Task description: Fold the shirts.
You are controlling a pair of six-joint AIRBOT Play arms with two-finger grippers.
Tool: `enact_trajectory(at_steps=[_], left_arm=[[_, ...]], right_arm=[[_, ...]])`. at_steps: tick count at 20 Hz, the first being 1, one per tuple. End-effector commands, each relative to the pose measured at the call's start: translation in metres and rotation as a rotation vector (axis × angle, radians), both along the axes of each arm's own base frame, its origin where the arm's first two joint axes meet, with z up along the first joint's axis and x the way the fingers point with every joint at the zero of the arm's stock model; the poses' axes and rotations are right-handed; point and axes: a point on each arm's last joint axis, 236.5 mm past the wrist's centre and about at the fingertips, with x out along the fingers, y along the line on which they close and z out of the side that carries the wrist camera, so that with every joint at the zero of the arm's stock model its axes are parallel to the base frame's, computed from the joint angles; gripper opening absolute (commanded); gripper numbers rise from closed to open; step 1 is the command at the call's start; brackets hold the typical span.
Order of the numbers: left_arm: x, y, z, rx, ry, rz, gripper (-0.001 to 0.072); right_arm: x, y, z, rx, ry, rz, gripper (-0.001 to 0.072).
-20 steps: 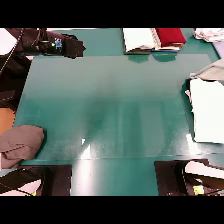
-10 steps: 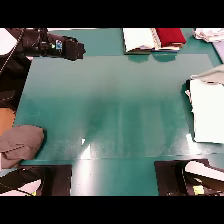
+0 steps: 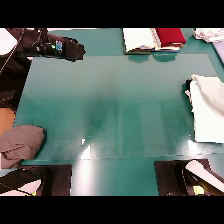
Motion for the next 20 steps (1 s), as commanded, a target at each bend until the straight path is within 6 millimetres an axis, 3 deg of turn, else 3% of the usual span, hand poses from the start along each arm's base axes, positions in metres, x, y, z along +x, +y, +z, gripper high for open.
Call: enact_trajectory(at_steps=[1,3,4,6,8,9,11,13,16,20], left_arm=[[0.0,0.0,0.0,0.003,-0.001,-0.003,0.0024],[0.0,0.0,-0.001,0.003,0.0,-0.003,0.0024],[0.0,0.0,-0.001,0.003,0.0,-0.003,0.0024],[0.0,0.0,0.0,0.002,-0.002,-0.002,0.0025],[0.002,-0.001,0.002,-0.005,-0.013,0.002,0.0025],[0.002,-0.001,0.002,-0.004,-0.011,0.001,0.0025],[0.001,0.0,0.001,0.0,-0.005,0.0,0.0024],[0.001,0.0,0.001,0.0,-0.005,-0.001,0.0025],[0.002,-0.001,0.003,-0.006,-0.015,0.003,0.0025],[0.007,-0.001,0.009,-0.022,-0.042,0.011,0.0025]], right_arm=[[-0.039,-0.008,-0.016,-0.017,0.076,-0.06,0.0597],[-0.036,-0.017,0.005,-0.072,0.025,-0.079,0.0597],[-0.025,-0.016,0.019,-0.094,-0.032,-0.074,0.0596],[0.021,0.005,0.052,-0.08,-0.218,-0.013,0.0595],[0.075,0.055,0.085,-0.012,-0.396,0.116,0.0595],[0.1,0.091,0.096,0.041,-0.46,0.207,0.0595],[0.131,0.162,0.104,0.101,-0.493,0.399,0.0593],[0.147,0.231,0.103,0.119,-0.486,0.593,0.0592],[0.154,0.311,0.105,0.077,-0.489,0.827,0.0568],[0.146,0.381,0.106,-0.001,-0.498,1.048,0.0158]])
